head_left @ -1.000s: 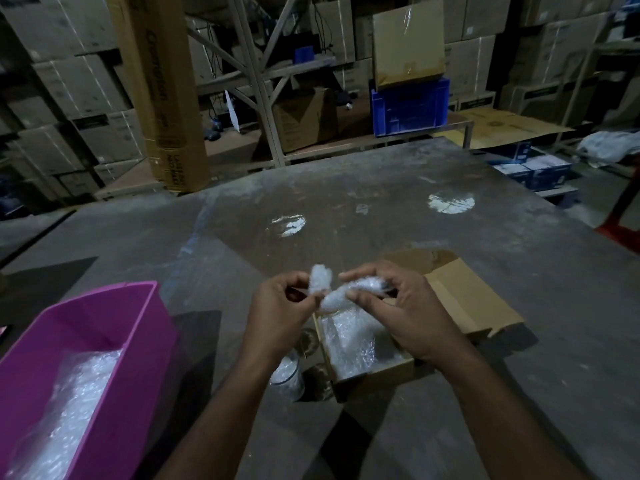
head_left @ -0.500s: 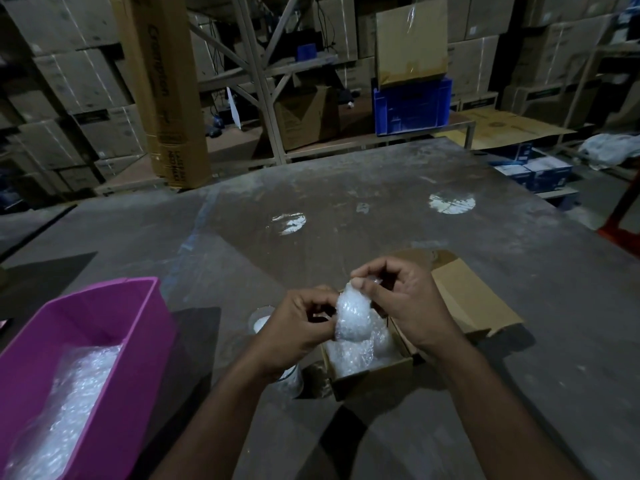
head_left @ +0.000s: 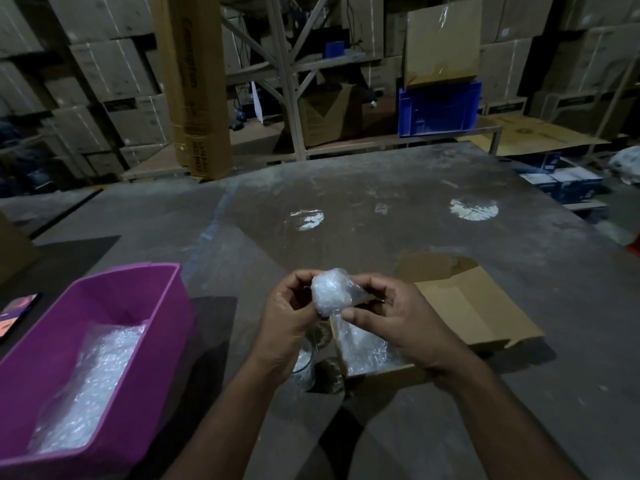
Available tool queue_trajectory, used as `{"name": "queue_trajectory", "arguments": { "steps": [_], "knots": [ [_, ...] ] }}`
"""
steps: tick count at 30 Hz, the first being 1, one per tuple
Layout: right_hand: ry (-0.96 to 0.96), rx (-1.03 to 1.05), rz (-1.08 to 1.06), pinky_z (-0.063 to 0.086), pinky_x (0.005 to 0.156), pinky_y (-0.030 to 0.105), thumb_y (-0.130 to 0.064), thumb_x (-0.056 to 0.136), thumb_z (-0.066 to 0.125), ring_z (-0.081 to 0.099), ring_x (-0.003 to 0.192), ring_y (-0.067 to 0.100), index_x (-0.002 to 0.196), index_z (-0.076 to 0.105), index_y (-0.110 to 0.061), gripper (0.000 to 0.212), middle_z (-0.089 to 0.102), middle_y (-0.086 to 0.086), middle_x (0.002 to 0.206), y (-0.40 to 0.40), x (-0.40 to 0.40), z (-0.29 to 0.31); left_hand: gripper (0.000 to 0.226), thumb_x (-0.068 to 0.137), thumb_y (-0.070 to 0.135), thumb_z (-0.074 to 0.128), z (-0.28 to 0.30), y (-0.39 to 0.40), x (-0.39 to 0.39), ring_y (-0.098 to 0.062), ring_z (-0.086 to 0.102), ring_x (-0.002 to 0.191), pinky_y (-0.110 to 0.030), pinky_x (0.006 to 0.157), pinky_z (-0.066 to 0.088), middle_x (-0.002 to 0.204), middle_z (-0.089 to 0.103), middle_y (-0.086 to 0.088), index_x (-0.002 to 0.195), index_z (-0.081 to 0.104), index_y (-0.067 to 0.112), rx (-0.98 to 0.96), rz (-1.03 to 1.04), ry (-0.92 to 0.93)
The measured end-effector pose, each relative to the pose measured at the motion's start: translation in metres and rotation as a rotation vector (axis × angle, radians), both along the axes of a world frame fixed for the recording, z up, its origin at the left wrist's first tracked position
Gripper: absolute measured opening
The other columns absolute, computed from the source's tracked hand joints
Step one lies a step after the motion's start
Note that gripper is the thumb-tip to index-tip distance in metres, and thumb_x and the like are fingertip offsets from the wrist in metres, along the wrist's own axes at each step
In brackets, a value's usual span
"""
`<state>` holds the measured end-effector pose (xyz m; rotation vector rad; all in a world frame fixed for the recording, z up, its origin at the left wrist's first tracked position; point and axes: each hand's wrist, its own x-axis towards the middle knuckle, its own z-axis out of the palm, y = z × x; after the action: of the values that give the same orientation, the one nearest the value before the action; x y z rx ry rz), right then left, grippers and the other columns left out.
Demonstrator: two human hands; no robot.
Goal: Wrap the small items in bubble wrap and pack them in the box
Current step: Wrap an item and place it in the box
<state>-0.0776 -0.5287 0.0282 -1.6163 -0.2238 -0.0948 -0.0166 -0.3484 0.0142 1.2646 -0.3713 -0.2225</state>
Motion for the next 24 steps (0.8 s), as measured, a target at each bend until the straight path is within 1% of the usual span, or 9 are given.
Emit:
{"name": "queue_trajectory", "arguments": {
  "steps": [4,7,9,11,14,16,18,21,24],
  "knots": [
    [-0.059,-0.103,-0.056,0.055,0.101,0.037,-0.017,0.084,0.081,0.068,0.112,0.007,0.130,0.065,-0.022,0.049,0.073,-0.009,0.119,0.013,0.002,-0.003,0.028,0.069,0.004,0.082,-0.003,0.005,-0.007,-0.027,0.062,0.083,-0.033,0.066,0.054,0.094,0.070,-0.012,0.091,0.067,0.014,0.008,0.064,0.012],
    [-0.136,-0.189,-0.083,0.053,0.099,0.026,-0.020,0.084,0.081,0.061,0.120,-0.002,0.138,0.059,-0.033,0.059,0.065,-0.019,0.131,0.022,0.006,-0.002,0.033,0.062,0.010,0.087,-0.001,0.012,-0.007,-0.025,0.061,0.079,-0.034,0.067,0.054,0.089,0.066,-0.015,0.087,0.066,0.013,0.004,0.101,0.038],
    [-0.159,-0.200,-0.079,0.053,0.095,0.021,-0.018,0.085,0.079,0.062,0.117,-0.003,0.134,0.062,-0.033,0.055,0.066,-0.019,0.128,0.026,0.009,0.000,0.032,0.062,0.014,0.088,0.003,0.023,-0.006,-0.028,0.062,0.084,-0.039,0.074,0.055,0.092,0.067,-0.015,0.087,0.068,0.015,0.020,0.075,0.048],
    [-0.138,-0.164,-0.065,0.055,0.091,0.020,-0.013,0.087,0.078,0.066,0.111,0.000,0.130,0.065,-0.032,0.049,0.070,-0.015,0.122,0.031,0.011,0.002,0.029,0.073,0.012,0.086,0.004,0.036,-0.006,-0.030,0.063,0.092,-0.042,0.082,0.055,0.100,0.068,-0.017,0.096,0.069,0.011,0.046,0.009,0.042],
    [-0.113,-0.186,-0.039,0.056,0.089,0.022,-0.009,0.088,0.076,0.068,0.106,0.005,0.125,0.068,-0.029,0.043,0.071,-0.010,0.116,0.037,0.016,0.000,0.026,0.085,0.005,0.074,0.004,0.057,-0.007,-0.025,0.069,0.094,-0.035,0.084,0.058,0.106,0.071,-0.018,0.110,0.067,0.000,0.106,-0.032,0.029],
    [-0.121,-0.305,-0.037,0.053,0.083,0.015,-0.008,0.087,0.076,0.066,0.100,0.002,0.122,0.070,-0.028,0.041,0.067,-0.010,0.110,0.042,0.019,-0.003,0.020,0.087,0.002,0.069,0.001,0.068,-0.006,-0.020,0.071,0.089,-0.031,0.080,0.059,0.101,0.075,-0.014,0.107,0.069,-0.001,0.187,0.030,0.002],
    [-0.112,-0.495,-0.042,0.050,0.078,0.014,-0.013,0.087,0.077,0.063,0.094,0.000,0.122,0.069,-0.031,0.040,0.061,-0.015,0.105,0.050,0.023,-0.008,0.014,0.090,-0.002,0.067,-0.007,0.079,-0.004,-0.014,0.070,0.083,-0.027,0.075,0.059,0.095,0.077,-0.006,0.102,0.071,0.004,0.259,0.135,-0.026],
    [-0.127,-0.816,-0.063,0.054,0.083,0.028,-0.024,0.085,0.078,0.060,0.093,0.002,0.122,0.068,-0.036,0.040,0.063,-0.017,0.107,0.062,0.027,-0.021,0.012,0.091,0.004,0.070,-0.017,0.089,-0.002,-0.011,0.068,0.077,-0.024,0.068,0.057,0.089,0.076,-0.001,0.100,0.072,0.011,0.325,0.226,-0.026],
    [-0.066,-0.928,-0.115,0.055,0.085,0.032,-0.030,0.082,0.077,0.059,0.096,0.002,0.118,0.063,-0.040,0.040,0.066,-0.016,0.109,0.072,0.026,-0.032,0.017,0.086,0.008,0.077,-0.028,0.093,-0.003,-0.012,0.068,0.077,-0.025,0.070,0.058,0.086,0.075,-0.004,0.103,0.073,0.012,0.417,0.198,-0.019]
  ]
}}
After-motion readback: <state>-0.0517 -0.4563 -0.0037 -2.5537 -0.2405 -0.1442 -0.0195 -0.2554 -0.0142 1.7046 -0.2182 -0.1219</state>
